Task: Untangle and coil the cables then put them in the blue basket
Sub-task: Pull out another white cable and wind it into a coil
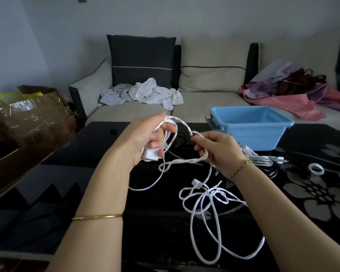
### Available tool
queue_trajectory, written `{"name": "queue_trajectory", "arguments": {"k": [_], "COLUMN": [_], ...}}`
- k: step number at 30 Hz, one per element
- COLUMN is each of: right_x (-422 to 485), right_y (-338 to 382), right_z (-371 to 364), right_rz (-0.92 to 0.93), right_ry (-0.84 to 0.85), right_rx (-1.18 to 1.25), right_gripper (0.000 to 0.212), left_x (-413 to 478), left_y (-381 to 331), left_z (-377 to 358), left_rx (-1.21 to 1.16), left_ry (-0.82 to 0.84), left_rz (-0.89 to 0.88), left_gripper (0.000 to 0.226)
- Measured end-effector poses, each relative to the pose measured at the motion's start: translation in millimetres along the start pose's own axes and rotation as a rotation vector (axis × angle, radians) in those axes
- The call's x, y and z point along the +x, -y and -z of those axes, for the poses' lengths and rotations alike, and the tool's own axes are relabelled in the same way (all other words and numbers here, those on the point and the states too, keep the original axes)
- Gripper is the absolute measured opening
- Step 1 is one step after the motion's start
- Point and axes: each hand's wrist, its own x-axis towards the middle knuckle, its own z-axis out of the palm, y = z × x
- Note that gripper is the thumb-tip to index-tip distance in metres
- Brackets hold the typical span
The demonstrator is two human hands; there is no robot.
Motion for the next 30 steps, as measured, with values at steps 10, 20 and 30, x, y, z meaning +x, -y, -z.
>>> {"name": "queue_trajectory", "arguments": {"k": [10,20,30], "right_x": [1,-11,-28], "right_y": [-19,-7,15], "right_z": [-13,-15,-21], "right_rz": [-0.213,-0.135,-0.013], "right_ry": [0.203,0.474,0.715], "right_rx": [-0.2,-0.385,-0.549], "right_gripper": [0.024,0.029,0.052], "left_x": [-1,15,36], "left_y": [0,10,25], "left_z": [2,5,9], "left_rx": [-1.004,-0.941,-0.621], "left_ry": [0.173,0.007,-0.388], "left_rz": [0.185,-0.047,-0.287], "left_gripper": [0.042,0.039,0.023]}}
